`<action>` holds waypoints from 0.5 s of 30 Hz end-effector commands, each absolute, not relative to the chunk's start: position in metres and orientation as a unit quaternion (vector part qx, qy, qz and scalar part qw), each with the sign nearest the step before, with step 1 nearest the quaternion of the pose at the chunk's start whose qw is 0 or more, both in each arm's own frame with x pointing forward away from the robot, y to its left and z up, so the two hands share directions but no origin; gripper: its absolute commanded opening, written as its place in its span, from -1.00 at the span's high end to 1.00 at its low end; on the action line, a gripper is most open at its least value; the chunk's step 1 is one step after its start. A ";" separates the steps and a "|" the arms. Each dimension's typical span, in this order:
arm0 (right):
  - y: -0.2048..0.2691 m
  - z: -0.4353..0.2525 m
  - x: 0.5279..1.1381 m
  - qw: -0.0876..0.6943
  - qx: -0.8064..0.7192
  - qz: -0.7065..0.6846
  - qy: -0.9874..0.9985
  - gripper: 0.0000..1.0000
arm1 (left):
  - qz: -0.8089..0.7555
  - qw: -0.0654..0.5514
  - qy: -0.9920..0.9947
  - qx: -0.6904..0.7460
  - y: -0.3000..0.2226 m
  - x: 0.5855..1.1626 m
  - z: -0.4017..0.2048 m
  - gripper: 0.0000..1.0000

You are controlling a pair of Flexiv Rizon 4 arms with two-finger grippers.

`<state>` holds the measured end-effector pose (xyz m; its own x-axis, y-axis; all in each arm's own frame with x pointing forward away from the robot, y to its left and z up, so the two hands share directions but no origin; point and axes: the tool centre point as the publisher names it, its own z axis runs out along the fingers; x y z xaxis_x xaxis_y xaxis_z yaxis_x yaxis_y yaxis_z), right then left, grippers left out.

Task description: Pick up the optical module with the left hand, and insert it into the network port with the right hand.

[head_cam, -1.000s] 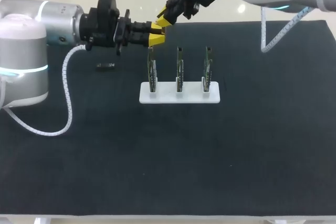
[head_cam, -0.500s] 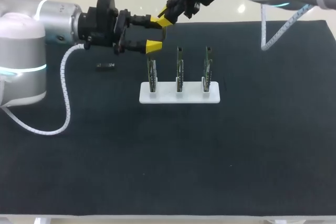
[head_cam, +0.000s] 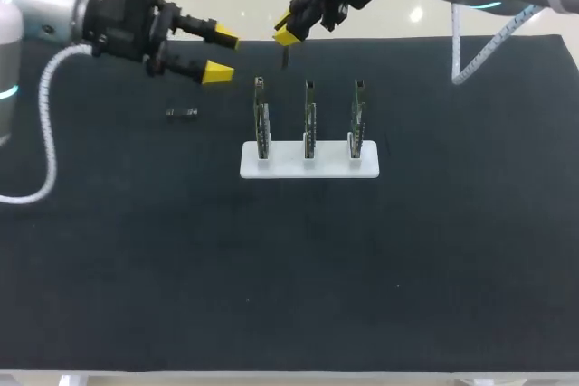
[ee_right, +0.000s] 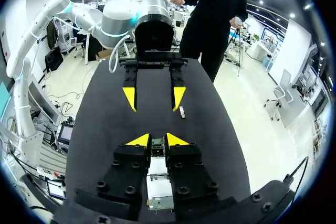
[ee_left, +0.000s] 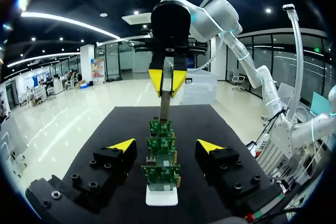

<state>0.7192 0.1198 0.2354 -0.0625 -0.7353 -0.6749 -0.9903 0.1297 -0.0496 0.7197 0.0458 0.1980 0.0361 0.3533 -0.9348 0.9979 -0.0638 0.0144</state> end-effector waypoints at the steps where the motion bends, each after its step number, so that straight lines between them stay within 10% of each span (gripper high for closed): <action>1: 0.119 0.234 0.722 0.288 -0.623 0.224 0.692 1.00 | -0.393 0.364 0.569 0.624 0.069 0.718 0.205 -1.00; 15: 0.121 0.229 0.727 0.293 -0.631 0.227 0.682 1.00 | -0.367 0.308 0.581 0.658 0.123 0.719 0.199 -1.00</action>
<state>0.7240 0.1192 0.2305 -0.0341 -0.7295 -0.6832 -0.9924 0.1058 -0.0635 0.7140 0.1171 0.1963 0.0609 0.5270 -0.8477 0.9938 -0.1111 0.0023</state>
